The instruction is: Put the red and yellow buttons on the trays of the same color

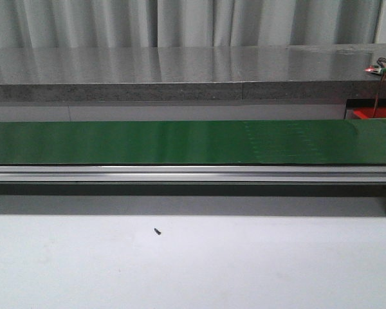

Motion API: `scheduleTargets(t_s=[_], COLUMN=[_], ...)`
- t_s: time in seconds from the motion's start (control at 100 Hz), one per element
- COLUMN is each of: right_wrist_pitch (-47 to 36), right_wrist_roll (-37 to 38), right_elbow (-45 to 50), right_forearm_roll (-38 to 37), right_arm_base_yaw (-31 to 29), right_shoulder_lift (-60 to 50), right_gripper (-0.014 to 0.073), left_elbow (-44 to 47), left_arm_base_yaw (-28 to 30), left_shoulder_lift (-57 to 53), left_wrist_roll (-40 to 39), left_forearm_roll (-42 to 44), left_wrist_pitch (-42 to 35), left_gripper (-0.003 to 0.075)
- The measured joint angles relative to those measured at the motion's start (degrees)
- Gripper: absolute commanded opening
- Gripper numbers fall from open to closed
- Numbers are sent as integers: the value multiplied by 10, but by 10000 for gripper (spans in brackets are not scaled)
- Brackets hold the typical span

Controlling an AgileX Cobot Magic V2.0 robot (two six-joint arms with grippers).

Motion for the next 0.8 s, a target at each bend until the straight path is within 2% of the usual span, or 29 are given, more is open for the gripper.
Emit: scheduleTargets(t_s=[0.4,0.47,0.52,0.59,0.71,0.76,0.8], right_wrist_pitch=[1,1,1,1,1,1,1], right_wrist_roll=[-1,-1,-1,-1,-1,-1,-1], right_elbow=[0,0,0,0,0,0,0], right_forearm_roll=[0,0,0,0,0,0,0], right_arm_base_yaw=[0,0,0,0,0,0,0], right_shoulder_lift=[0,0,0,0,0,0,0], right_gripper=[-66,-66,-66,-66,-66,-66,-66], left_elbow=[-116,-133,-145,-159,-176,-182,-186], left_arm_base_yaw=[75,83,87,89,90,90,90], left_shoulder_lift=[138,166,189,217,259,273,285], left_wrist_roll=[-10,-11,-11,-11,-11,-11,-12], left_forearm_roll=[2,2,2,3,3,3,3], left_wrist_pitch=[6,17,26,32,33,36,40], left_gripper=[-17,3,51,176,491,571,593])
